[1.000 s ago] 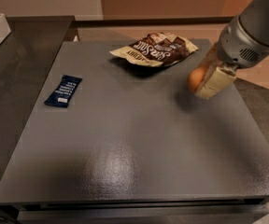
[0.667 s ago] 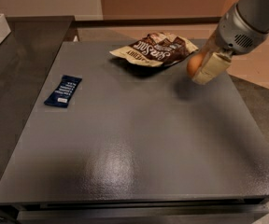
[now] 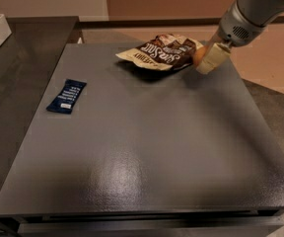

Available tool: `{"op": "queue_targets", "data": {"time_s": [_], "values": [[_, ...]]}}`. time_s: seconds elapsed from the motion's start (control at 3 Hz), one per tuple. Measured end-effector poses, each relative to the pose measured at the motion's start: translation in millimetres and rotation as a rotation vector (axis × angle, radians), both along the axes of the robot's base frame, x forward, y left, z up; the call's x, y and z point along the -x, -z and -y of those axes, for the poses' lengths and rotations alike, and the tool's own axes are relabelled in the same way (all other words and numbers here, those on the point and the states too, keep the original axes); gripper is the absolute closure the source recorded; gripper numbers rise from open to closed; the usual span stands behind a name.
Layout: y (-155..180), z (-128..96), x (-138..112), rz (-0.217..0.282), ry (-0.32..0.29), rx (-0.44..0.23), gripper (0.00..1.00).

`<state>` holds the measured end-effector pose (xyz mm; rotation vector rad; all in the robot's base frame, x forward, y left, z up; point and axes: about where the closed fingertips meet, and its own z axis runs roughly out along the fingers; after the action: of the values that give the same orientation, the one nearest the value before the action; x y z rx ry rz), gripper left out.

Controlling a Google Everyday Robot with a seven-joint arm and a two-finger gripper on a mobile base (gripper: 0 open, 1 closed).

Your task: Move orange near brown chip bag

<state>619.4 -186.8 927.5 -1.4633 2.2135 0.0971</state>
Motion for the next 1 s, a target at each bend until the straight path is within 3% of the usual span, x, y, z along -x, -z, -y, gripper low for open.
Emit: {"op": "queue_targets", "data": {"time_s": [0.33,1.0], "values": [[19,-1,-30,-0.008,0.049,-0.013,0.98],[43,-4,-49,-0.022,0.093,-0.020,0.53]]}}
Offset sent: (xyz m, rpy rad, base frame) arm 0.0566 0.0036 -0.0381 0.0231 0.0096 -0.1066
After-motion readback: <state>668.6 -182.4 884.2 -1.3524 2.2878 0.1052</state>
